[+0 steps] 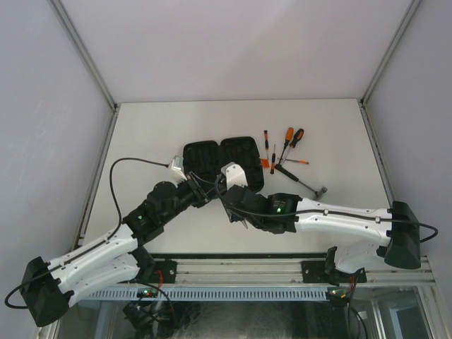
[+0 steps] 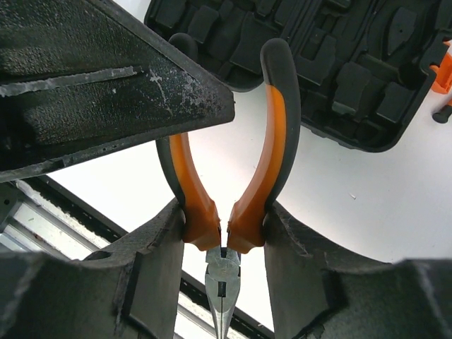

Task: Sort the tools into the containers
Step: Pick up the pliers at the center of the board.

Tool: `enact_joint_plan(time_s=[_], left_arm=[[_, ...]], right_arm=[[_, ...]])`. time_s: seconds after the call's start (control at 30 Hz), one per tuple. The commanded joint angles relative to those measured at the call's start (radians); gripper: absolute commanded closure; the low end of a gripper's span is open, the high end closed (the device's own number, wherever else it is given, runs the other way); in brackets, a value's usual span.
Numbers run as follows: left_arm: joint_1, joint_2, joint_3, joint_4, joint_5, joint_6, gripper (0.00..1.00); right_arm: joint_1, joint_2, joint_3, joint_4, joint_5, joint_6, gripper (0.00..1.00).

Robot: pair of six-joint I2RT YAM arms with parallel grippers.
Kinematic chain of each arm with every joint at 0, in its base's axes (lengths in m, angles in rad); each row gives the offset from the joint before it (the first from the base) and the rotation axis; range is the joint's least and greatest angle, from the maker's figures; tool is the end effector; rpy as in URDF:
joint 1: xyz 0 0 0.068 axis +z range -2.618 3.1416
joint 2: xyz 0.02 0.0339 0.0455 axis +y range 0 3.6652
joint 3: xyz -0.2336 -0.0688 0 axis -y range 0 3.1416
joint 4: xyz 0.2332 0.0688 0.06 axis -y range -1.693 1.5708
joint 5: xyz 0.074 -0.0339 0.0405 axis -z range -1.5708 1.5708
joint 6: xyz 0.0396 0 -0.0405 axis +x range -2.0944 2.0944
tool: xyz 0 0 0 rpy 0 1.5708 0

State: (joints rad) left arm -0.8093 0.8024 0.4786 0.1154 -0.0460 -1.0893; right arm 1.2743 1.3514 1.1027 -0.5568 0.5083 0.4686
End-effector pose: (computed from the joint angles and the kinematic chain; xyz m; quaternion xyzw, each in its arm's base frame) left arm 0.1455 -0.1500 0.2407 -0.1227 0.7670 -0.5014 0.3811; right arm 0.1018 0.2671 0.2639 -0.2656 0.8628 0.1264 0.4111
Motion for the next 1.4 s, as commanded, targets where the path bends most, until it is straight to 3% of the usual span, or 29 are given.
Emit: enact_joint_plan(time_s=[0.0,0.27,0.47,0.8,1.2,1.37], left_arm=[[-0.005,-0.030,0.008,0.056,0.007,-0.016,0.80],[-0.005,-0.055,0.012,0.008,-0.009,0.013,0.43],[-0.005,-0.081,0.040,-0.089,-0.048,0.061,0.31],[0.007,-0.036,0.118,-0.257,-0.126,0.176,0.29],[0.096,0.069,0.151,-0.239,-0.155,0.321,0.30],[0.130,0.132,0.161,-0.191,-0.182,0.349,0.28]], right_arm=[[0.006,-0.005,0.043,0.017,0.020,0.023,0.97],[-0.022,-0.024,0.041,-0.013,0.006,0.068,1.00],[-0.056,-0.058,0.017,-0.022,-0.013,0.079,1.00],[-0.178,-0.177,-0.095,-0.014,-0.082,0.125,1.00],[-0.399,-0.399,-0.293,0.143,-0.326,0.172,1.00],[-0.469,-0.419,-0.295,0.144,-0.325,0.171,1.00]])
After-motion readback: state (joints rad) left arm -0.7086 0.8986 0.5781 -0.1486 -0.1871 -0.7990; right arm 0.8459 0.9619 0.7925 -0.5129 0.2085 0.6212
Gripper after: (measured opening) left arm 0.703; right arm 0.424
